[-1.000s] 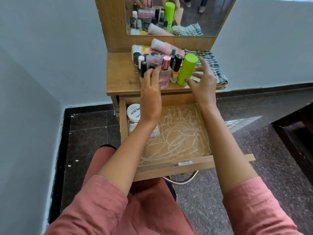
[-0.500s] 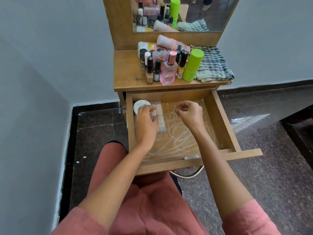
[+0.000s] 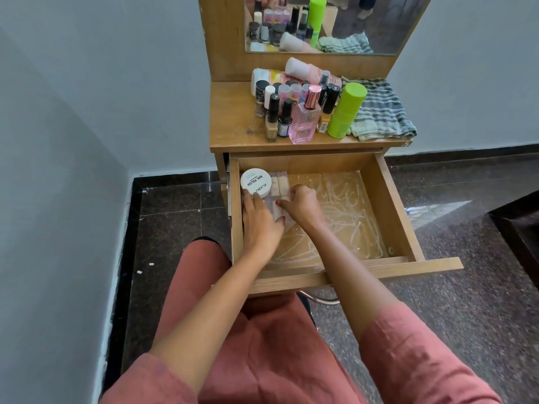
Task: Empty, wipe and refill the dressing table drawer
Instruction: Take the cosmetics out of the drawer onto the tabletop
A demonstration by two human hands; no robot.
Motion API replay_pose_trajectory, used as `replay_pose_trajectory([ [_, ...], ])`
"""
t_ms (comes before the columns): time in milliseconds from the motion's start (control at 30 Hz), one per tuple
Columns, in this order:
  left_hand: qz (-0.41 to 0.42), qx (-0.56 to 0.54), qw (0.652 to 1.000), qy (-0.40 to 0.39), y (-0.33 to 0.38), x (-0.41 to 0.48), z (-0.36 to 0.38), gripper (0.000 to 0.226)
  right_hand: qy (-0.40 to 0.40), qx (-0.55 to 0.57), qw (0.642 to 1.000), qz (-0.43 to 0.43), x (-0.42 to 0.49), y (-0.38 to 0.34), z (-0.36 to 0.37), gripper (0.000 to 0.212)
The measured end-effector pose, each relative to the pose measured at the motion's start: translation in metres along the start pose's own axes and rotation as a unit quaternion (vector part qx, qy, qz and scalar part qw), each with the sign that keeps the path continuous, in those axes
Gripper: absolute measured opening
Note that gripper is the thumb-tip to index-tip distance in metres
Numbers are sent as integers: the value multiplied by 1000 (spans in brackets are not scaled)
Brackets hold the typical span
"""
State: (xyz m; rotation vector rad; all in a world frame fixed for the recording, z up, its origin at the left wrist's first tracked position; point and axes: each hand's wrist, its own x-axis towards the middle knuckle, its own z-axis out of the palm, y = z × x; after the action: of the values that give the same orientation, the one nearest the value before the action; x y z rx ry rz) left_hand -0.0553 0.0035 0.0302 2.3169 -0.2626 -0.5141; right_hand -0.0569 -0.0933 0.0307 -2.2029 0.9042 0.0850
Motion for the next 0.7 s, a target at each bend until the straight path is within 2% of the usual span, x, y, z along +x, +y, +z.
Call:
replay_pose_trajectory([
  [67, -16, -17, 1000, -5, 0, 0, 0, 84, -3, 29, 999, 22, 2, 0, 2, 32],
  [167, -28, -16, 999, -11, 1, 0, 0, 86, 7, 73, 996, 58, 4, 0, 5, 15],
  [333, -45, -22, 999, -14, -1, 1, 0, 86, 35, 160, 980, 111, 5, -1, 7, 12],
  [433, -46, -24, 999, -11, -1, 2, 0, 85, 46, 190, 972, 128, 7, 0, 8, 21],
  [700, -47, -21, 999, -18, -2, 1, 0, 85, 55, 196, 967, 153, 16, 4, 10, 24],
])
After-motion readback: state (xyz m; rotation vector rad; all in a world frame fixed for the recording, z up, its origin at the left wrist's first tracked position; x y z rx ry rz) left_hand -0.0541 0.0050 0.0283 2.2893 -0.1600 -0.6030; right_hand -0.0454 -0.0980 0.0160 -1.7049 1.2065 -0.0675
